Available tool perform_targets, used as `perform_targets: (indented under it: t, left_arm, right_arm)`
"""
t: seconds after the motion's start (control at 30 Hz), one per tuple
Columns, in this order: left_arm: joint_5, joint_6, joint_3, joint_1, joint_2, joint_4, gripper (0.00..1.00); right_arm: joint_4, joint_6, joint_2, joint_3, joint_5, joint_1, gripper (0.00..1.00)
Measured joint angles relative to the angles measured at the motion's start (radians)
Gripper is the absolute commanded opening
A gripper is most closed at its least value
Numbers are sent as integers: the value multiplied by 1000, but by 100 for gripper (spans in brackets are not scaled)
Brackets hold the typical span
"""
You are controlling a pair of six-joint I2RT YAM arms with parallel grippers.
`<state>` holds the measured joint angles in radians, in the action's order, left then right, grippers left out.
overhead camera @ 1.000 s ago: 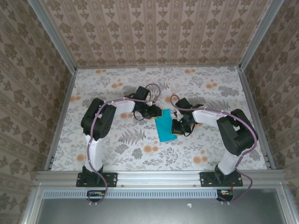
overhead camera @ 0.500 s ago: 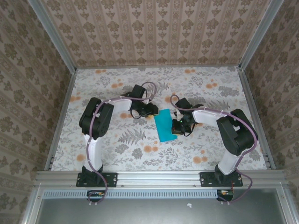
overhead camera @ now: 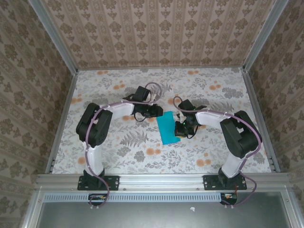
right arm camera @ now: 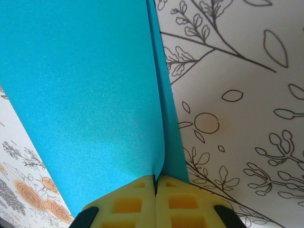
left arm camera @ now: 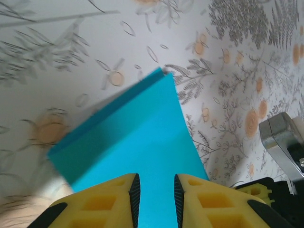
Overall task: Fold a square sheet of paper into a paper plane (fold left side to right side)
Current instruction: Hold the square sheet of paper at the center of the table.
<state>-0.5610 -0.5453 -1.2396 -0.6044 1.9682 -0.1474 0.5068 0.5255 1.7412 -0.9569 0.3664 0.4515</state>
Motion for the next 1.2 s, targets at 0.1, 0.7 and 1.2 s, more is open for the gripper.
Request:
perform_targets:
  t: [0.1, 0.7, 1.2]
  left_arm:
    - [-2, 0, -10, -23, 29, 8, 28]
    - [1, -10, -13, -17, 81, 23, 27]
    - [2, -10, -13, -17, 81, 22, 27]
  right_arm:
    - [0, 0, 1, 0, 0, 0, 4]
    - [43, -18, -94, -4, -67, -30, 21]
    - [-83, 0, -35, -40, 52, -20, 22]
